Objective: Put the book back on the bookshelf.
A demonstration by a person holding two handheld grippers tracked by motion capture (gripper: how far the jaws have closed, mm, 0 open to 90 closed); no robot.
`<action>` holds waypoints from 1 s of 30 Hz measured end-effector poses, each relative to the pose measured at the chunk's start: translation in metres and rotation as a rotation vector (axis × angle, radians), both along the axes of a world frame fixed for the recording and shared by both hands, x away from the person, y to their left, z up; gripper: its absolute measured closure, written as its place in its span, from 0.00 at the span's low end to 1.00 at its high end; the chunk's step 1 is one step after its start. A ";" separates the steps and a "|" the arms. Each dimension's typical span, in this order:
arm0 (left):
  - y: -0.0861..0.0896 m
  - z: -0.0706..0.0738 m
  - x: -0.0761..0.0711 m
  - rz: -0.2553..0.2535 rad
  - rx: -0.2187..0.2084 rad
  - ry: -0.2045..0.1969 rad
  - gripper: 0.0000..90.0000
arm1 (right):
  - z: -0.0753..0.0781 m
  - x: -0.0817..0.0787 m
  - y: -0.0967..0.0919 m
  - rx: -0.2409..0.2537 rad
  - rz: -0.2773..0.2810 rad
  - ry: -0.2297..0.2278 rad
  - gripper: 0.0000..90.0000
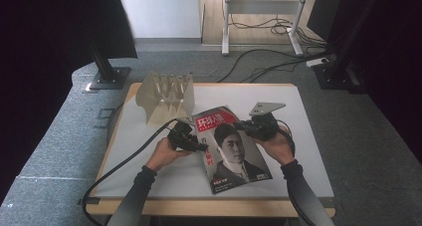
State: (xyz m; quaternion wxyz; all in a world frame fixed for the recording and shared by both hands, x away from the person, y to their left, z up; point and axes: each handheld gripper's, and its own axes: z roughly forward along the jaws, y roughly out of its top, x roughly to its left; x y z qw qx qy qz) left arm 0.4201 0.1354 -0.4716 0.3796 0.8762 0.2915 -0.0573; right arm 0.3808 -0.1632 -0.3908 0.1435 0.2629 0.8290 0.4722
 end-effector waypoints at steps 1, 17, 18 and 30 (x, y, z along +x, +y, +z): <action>0.000 0.002 0.001 0.003 -0.005 0.007 0.60 | 0.001 0.000 0.000 -0.002 0.000 -0.002 0.95; -0.003 0.037 -0.007 0.013 0.016 -0.008 0.81 | 0.009 0.004 -0.005 -0.009 -0.018 -0.016 0.95; -0.002 0.040 -0.007 0.015 0.014 -0.017 0.82 | 0.010 0.004 -0.006 -0.007 -0.022 -0.017 0.95; -0.001 0.073 -0.015 0.006 0.047 -0.169 0.89 | 0.017 0.008 -0.013 -0.006 -0.064 -0.042 0.95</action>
